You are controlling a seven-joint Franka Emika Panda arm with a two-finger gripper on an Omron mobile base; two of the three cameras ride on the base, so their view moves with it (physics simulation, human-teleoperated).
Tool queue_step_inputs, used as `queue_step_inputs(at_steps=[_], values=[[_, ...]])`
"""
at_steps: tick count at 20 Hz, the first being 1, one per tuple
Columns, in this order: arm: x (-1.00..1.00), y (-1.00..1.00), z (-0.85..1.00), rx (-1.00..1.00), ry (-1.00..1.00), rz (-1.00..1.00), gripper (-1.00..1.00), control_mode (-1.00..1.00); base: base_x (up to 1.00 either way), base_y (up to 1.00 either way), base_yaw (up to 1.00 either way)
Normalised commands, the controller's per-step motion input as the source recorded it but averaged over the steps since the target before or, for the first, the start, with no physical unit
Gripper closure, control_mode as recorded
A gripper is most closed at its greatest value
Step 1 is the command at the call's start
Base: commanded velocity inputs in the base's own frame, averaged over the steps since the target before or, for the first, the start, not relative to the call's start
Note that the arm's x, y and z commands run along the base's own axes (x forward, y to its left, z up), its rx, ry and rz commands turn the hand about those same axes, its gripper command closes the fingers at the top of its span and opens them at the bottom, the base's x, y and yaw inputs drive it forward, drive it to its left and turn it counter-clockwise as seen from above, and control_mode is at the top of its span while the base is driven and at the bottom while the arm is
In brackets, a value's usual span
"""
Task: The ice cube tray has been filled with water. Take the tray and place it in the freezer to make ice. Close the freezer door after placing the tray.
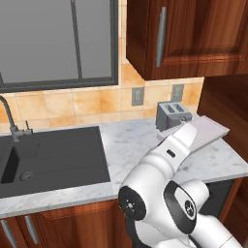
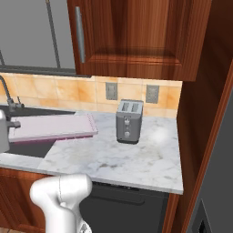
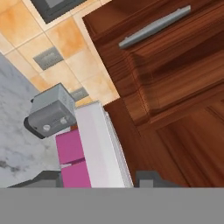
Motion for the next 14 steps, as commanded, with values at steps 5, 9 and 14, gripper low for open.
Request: queue_step_inputs(at_steps=[5, 9, 14], values=[[0.0, 0.0, 0.0, -0.06, -0.14, 0.0, 1.0, -1.0, 0.0, 0.0, 0.0], [0.0, 0.0, 0.0, 0.0, 0.0, 0.0, 1.0, -1.0, 0.0, 0.0, 0.0], [-0.11, 0.0, 0.0, 0.0, -0.02, 0.0, 1.0, 1.0, -0.1, 0.0, 0.0]])
